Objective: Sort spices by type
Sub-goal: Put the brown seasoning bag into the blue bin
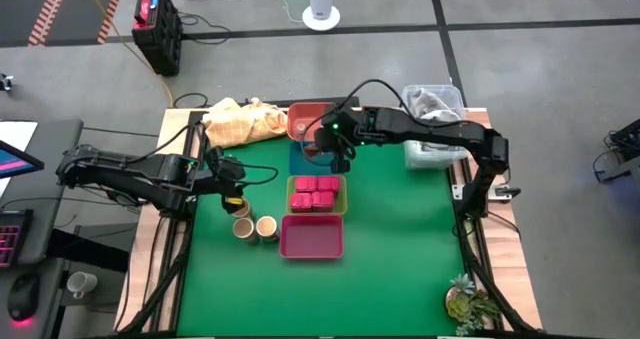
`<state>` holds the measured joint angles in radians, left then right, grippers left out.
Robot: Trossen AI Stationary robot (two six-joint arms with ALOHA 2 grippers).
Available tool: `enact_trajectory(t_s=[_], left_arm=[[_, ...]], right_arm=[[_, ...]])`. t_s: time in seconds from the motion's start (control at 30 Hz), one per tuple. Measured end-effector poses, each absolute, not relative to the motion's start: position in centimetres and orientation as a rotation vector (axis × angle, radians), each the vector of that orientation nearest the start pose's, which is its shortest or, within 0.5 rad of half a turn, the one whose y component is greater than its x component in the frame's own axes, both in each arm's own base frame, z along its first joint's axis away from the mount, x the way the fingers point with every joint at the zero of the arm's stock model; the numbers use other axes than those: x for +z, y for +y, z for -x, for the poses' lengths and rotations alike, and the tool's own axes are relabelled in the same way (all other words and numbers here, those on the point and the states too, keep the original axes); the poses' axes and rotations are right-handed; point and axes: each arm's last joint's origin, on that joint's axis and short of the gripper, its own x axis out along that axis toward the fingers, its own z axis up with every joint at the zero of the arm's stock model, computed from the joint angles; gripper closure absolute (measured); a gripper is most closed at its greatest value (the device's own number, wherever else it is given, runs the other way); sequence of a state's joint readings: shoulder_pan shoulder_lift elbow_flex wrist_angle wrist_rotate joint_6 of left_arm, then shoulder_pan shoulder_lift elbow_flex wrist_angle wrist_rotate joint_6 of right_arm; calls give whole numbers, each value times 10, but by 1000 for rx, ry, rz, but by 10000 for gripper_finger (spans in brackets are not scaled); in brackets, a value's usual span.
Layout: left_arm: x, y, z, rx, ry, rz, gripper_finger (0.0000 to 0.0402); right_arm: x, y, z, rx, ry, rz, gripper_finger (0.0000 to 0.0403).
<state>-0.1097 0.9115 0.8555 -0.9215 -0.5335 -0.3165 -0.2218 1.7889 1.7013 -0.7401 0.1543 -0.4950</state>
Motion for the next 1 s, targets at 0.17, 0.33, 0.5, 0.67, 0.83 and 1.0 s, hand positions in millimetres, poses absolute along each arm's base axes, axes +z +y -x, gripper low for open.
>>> enact_trajectory(t_s=[0.17,0.33,0.5,0.67,0.83,1.0], left_arm=[[282,-3,-159,530,856,-20,190],[282,-3,-159,531,856,-21,190],[282,-3,-160,526,848,-31,190],[283,-3,-160,524,842,-31,190],[283,-3,-160,516,845,-46,190],[283,-3,-160,515,845,-47,190]], right_arm=[[309,-96,-382,-143,903,422,379],[292,-99,-379,-147,946,436,379],[284,-99,-377,-104,987,542,379],[273,-99,-375,-60,1013,618,379],[269,-97,-375,-84,1035,655,379],[258,-98,-372,-111,1084,710,379]])
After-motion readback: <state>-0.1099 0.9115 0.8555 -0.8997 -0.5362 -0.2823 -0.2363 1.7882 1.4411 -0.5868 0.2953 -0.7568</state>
